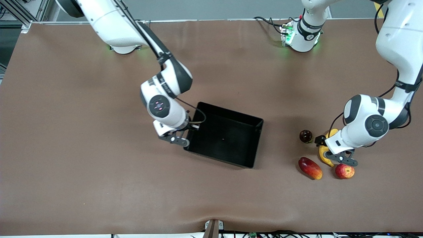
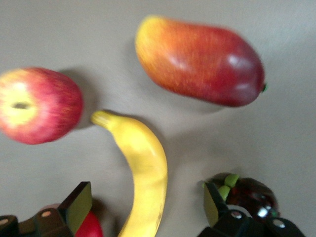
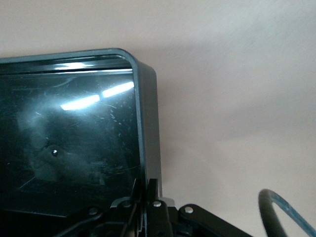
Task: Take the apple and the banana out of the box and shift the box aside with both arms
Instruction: 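Place the banana by the apples while the right gripper grips the tray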
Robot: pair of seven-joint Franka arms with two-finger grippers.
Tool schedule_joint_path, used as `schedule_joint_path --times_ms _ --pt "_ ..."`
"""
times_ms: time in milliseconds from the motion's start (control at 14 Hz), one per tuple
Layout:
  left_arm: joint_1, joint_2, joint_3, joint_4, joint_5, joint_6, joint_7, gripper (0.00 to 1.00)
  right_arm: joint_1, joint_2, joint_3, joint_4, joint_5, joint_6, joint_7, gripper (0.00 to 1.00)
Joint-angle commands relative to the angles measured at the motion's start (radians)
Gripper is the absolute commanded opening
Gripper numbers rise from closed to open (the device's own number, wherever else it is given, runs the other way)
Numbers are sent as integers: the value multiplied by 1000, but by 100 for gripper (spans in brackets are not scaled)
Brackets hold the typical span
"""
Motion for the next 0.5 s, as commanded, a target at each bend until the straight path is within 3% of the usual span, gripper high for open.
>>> schedule_joint_path --times_ms 0,143,429 --pt "4 -109 -6 28 -52 -96 -11 100 -107 -76 20 4 15 -107 -145 0" --pt "4 -146 -6 106 -65 -205 -12 100 -183 -109 15 -1 29 -207 -262 0" --pt "29 -284 -1 134 -109 -286 -35 100 -344 -159 11 -8 27 -337 -466 0"
